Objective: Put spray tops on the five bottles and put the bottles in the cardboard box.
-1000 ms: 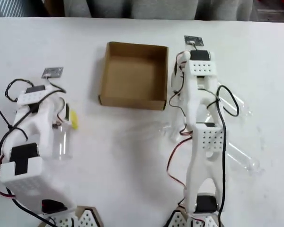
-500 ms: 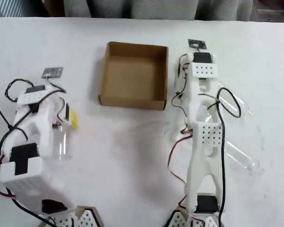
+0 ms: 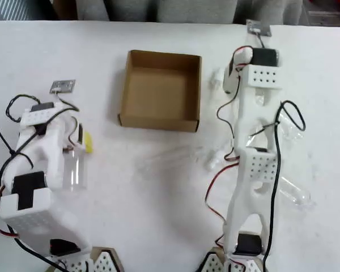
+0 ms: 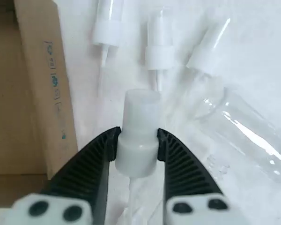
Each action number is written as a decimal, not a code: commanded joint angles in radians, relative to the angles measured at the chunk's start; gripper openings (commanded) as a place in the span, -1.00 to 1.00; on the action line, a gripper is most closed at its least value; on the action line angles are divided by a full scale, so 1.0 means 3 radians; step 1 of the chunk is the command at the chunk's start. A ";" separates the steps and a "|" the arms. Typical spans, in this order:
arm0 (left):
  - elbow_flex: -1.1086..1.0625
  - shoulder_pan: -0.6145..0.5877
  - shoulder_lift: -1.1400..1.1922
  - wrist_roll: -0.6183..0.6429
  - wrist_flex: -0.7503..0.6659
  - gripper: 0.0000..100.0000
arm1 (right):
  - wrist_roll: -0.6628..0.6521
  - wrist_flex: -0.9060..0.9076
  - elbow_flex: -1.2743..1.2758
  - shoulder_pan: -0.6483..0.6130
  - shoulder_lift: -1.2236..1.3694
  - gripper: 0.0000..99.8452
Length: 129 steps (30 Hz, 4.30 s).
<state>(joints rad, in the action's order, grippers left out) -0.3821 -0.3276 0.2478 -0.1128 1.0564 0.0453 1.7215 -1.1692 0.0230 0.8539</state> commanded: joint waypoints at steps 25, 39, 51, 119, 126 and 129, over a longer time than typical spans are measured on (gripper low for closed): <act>-0.1601 0.1302 -0.3961 0.0036 -0.1703 -0.95 | 0.0000 -0.0376 0.2179 -0.0320 -0.4002 -0.97; -0.3263 0.1931 -0.5465 0.0573 -0.2977 -0.95 | 0.0000 -0.1491 0.2169 -0.1133 -0.4345 -0.97; -0.4286 0.2176 -0.6447 0.0747 -0.2961 -0.95 | 0.0000 -0.2007 0.2194 -0.2186 -0.4309 -0.97; -0.4373 0.2197 -0.6922 0.0747 -0.2388 -0.95 | -0.0031 -0.3639 0.4291 -0.2232 -0.4938 -0.97; -0.4373 0.2202 -0.6922 0.0742 -0.2378 -0.95 | -0.0031 -0.3583 0.4485 -0.2238 -0.4969 -0.97; -0.4373 0.2202 -0.6922 0.0742 -0.2383 -0.95 | -0.0031 -0.3588 0.4598 -0.2273 -0.4969 -0.97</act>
<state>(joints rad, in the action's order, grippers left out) -1.6985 0.3214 -1.8036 0.0974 0.3399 0.0453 0.6582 0.2041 -0.6429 -0.6068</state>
